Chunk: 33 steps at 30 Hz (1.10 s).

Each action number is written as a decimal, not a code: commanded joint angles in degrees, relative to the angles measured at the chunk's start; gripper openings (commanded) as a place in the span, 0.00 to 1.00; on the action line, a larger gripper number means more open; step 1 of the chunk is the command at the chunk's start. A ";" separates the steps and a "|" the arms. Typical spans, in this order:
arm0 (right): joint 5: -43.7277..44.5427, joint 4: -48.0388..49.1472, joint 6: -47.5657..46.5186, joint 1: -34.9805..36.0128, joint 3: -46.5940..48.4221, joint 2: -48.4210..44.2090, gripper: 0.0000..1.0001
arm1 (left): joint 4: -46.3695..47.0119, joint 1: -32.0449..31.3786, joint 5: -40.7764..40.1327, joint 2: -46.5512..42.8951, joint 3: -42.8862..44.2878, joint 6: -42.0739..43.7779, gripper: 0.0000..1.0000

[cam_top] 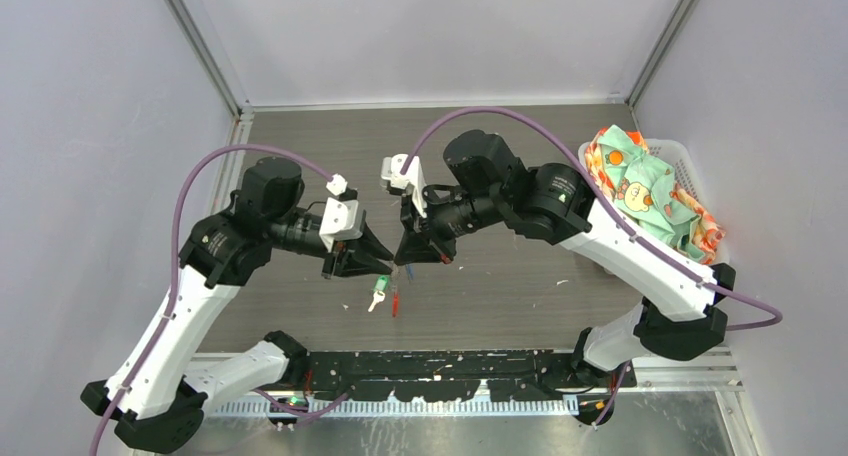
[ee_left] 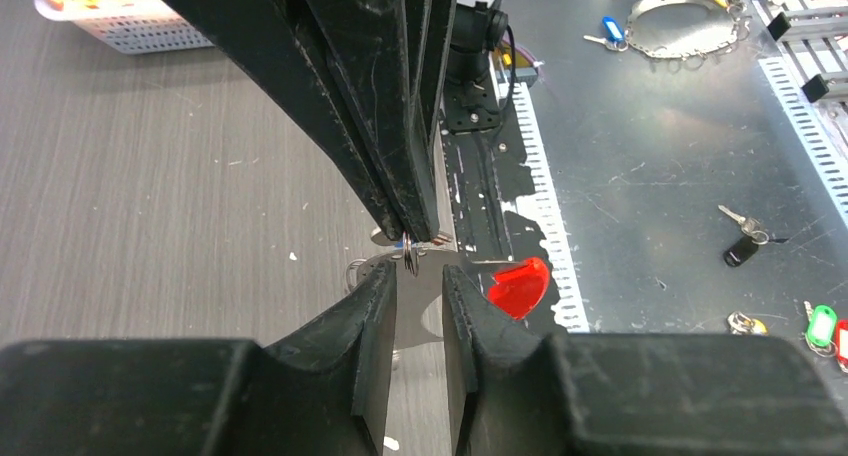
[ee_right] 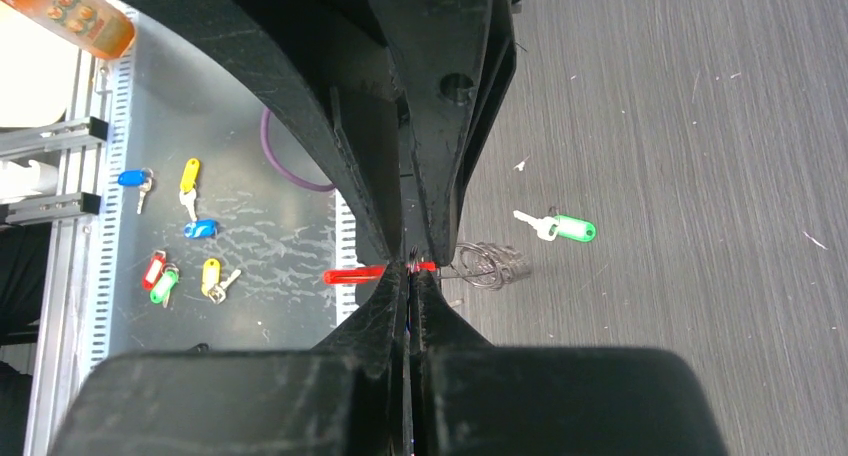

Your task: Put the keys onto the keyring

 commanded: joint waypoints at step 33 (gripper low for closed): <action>5.04 27.42 -3.72 -0.78 -26.02 -23.81 0.52 | 23.44 -1.28 2.91 -2.49 -4.20 -24.88 0.00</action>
